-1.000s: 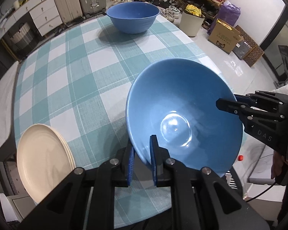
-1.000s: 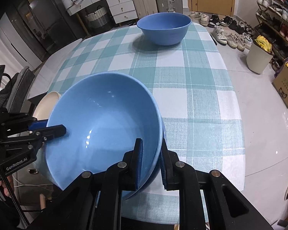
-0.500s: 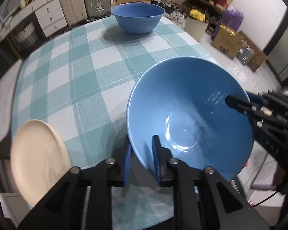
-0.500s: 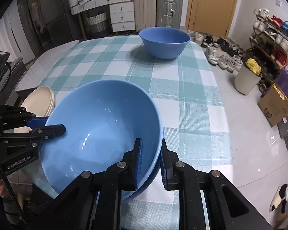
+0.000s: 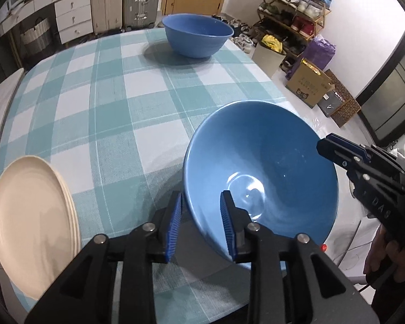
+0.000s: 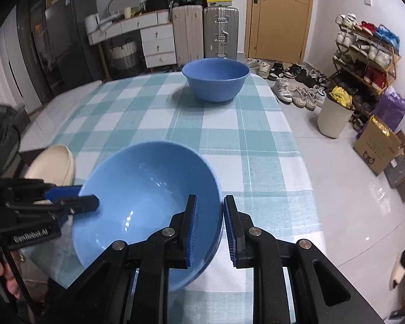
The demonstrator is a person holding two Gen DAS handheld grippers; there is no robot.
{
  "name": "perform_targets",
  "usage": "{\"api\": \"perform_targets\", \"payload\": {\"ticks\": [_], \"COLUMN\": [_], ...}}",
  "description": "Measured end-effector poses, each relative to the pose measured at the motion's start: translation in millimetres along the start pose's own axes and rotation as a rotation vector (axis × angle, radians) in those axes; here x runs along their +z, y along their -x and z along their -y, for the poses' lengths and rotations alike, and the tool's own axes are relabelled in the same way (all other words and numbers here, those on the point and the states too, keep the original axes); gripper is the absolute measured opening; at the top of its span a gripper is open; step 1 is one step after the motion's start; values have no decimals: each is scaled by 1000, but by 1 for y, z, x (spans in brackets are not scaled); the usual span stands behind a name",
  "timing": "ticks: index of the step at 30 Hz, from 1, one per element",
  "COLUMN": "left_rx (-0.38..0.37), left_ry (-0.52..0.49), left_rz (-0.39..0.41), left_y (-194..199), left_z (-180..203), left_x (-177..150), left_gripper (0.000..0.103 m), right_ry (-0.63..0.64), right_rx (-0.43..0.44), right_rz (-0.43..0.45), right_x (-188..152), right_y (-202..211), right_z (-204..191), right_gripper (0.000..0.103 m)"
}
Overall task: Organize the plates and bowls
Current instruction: 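Open both tools to release the nested blue bowl, then raise both tools and move them toward the last blue bowl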
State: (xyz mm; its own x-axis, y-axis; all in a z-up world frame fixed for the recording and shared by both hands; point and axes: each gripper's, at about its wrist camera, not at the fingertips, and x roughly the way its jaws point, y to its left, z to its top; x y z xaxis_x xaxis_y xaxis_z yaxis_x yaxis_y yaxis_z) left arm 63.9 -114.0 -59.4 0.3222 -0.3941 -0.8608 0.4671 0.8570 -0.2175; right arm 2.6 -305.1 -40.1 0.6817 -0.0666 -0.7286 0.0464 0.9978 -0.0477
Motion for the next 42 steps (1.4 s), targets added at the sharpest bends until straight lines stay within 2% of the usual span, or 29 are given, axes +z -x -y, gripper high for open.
{"api": "perform_targets", "payload": {"ticks": [2, 6, 7, 9, 12, 14, 17, 20, 23, 25, 27, 28, 29, 32, 36, 38, 39, 40, 41, 42], "left_rx": [-2, 14, 22, 37, 23, 20, 22, 23, 16, 2, -7, 3, 36, 110, 151, 161, 161, 160, 174, 190], "left_ry": [16, 13, 7, -7, 7, 11, 18, 47, 70, 94, 106, 109, 98, 87, 112, 112, 115, 116, 109, 98], "left_rz": [19, 37, 39, 40, 23, 15, 8, 21, 35, 51, 68, 82, 108, 183, 316, 375, 414, 435, 478, 505], "left_y": [2, 5, 5, 4, -2, -5, -7, -5, -2, 1, 5, 8, 12, 23, 45, 57, 66, 71, 80, 85], "left_z": [-3, -4, -4, -3, -7, -8, -10, -15, -20, -24, -26, -25, -23, -19, -16, -13, -10, -9, -5, -2], "left_x": [0, 0, 0, -1, -2, -3, -3, -2, -3, -5, -5, -6, -6, -7, -16, -21, -25, -27, -31, -33], "left_gripper": [32, 43, 43, 43, 43, 43, 43, 43, 45, 45, 45, 46, 48, 52, 53, 56, 65, 88, 100, 103], "right_ry": [-14, -23, -22, -8, -17, -42, -66, -55, -83, -106, -125, -137, -145, -164, -115, -94, -90, -87, -85, -80], "right_rx": [8, 6, 17, 30, 31, 60, 79, 61, 84, 88, 88, 90, 91, 104, 123, 123, 126, 126, 124, 122], "right_rz": [11, 50, 59, 14, -10, -39, -34, -9, 8, 24, 44, 65, 83, 169, 251, 300, 322, 355, 387, 414], "right_x": [1, 3, 3, 2, -2, -4, -4, -3, -3, -5, -6, -7, -8, -12, -14, -16, -18, -20, -22, -25], "right_y": [1, 6, 6, -3, -14, -21, -21, -13, -5, 0, 5, 9, 13, 28, 50, 62, 68, 75, 81, 87], "right_z": [2, 3, 3, 3, 6, 11, 16, 18, 25, 30, 33, 35, 35, 37, 25, 19, 17, 13, 10, 7], "right_gripper": [19, 19, 20, 20, 21, 21, 21, 22, 28, 37, 43, 50, 52, 52, 52, 58, 70, 82, 85, 86]}}
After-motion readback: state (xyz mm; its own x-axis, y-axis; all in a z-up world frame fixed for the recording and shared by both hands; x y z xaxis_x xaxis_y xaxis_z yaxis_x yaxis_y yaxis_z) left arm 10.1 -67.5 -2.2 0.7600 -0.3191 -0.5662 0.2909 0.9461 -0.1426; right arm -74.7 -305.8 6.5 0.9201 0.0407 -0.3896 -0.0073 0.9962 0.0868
